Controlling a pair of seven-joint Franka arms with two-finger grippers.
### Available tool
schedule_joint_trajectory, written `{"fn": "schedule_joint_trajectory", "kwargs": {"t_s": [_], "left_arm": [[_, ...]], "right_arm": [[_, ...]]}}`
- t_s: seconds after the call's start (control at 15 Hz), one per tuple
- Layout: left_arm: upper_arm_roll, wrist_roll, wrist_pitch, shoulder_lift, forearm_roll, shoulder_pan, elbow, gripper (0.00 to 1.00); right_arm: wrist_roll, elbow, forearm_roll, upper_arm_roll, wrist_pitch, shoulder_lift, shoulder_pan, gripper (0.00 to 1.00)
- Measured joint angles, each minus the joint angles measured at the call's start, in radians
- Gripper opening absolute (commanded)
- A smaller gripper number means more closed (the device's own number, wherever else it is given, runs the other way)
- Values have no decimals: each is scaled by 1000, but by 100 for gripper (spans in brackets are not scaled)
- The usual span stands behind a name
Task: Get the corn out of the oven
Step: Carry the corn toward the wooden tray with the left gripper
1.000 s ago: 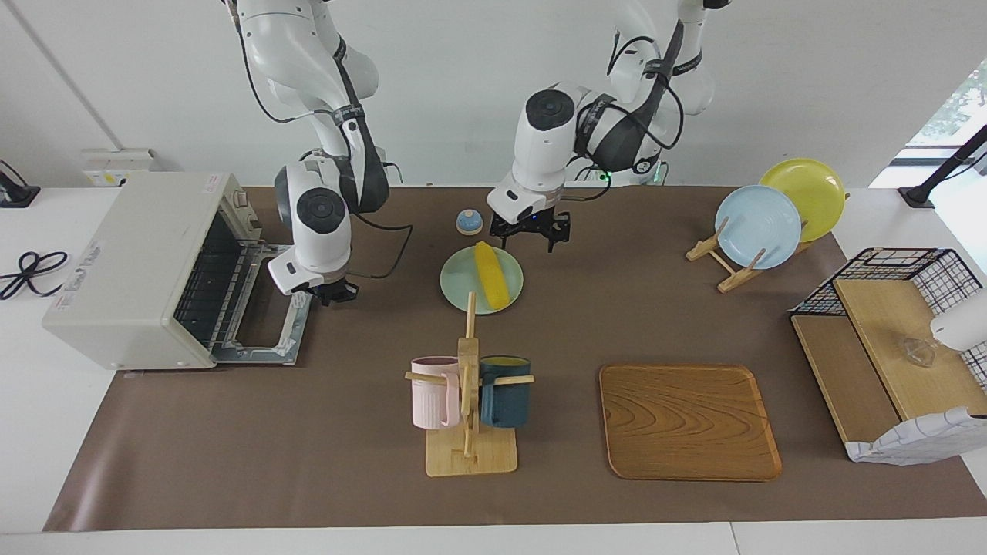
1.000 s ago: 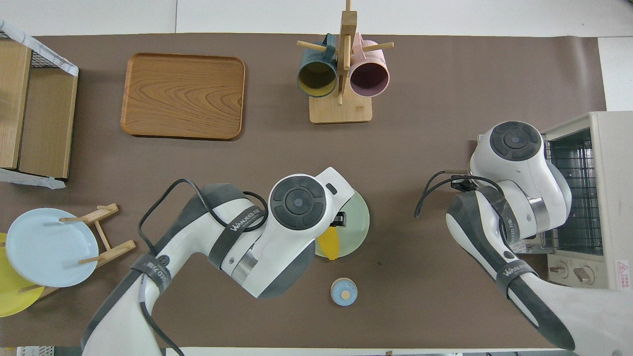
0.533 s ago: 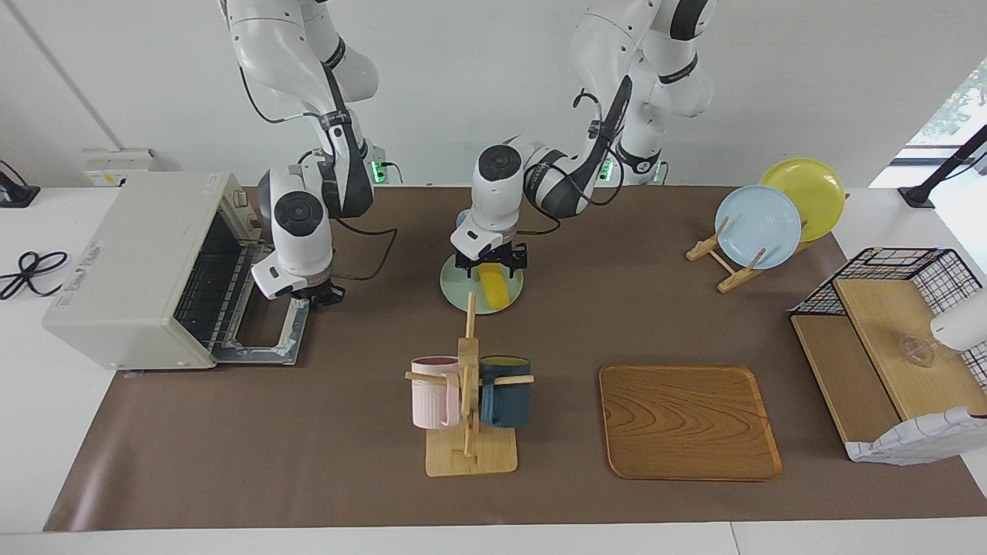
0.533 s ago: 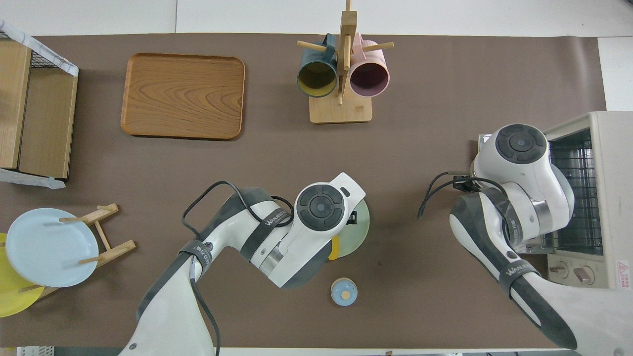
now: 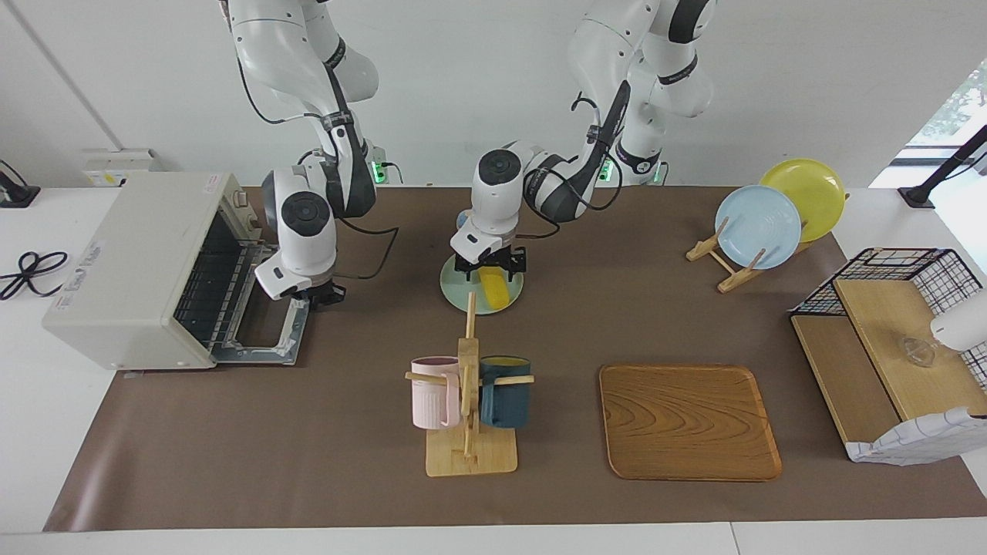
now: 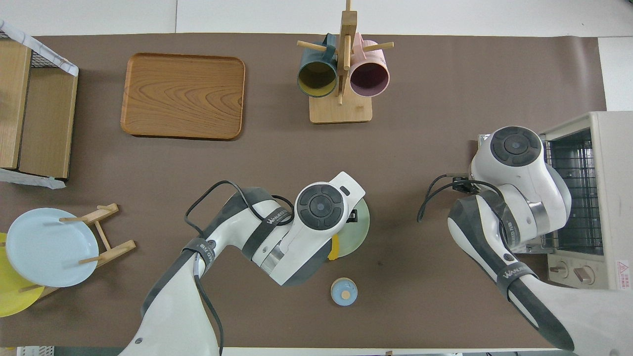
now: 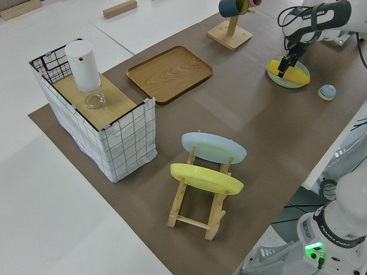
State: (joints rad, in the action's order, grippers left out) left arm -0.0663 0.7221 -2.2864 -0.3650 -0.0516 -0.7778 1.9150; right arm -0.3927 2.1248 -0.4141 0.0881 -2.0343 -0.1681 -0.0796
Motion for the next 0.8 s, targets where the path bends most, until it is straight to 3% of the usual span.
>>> {"fn": "schedule_joint_trajectory", "kwargs": {"t_s": [0.07, 0.2, 0.33, 0.6, 0.8], "left_arm": [[1, 1, 0, 0, 0, 0, 0, 59], [1, 1, 2, -1, 0, 0, 1, 36], [3, 2, 3, 0, 0, 0, 0, 0], [9, 11, 42, 0, 0, 2, -14, 0], [18, 17, 179, 26, 0, 45, -91, 0]], "right_arm": [[30, -18, 0, 1, 40, 12, -2, 0], [92, -53, -1, -1, 121, 49, 2, 0], [169, -86, -2, -7, 191, 97, 29, 0], [358, -107, -21, -24, 224, 184, 146, 0], [440, -114, 7, -33, 209, 198, 214, 0]]}}
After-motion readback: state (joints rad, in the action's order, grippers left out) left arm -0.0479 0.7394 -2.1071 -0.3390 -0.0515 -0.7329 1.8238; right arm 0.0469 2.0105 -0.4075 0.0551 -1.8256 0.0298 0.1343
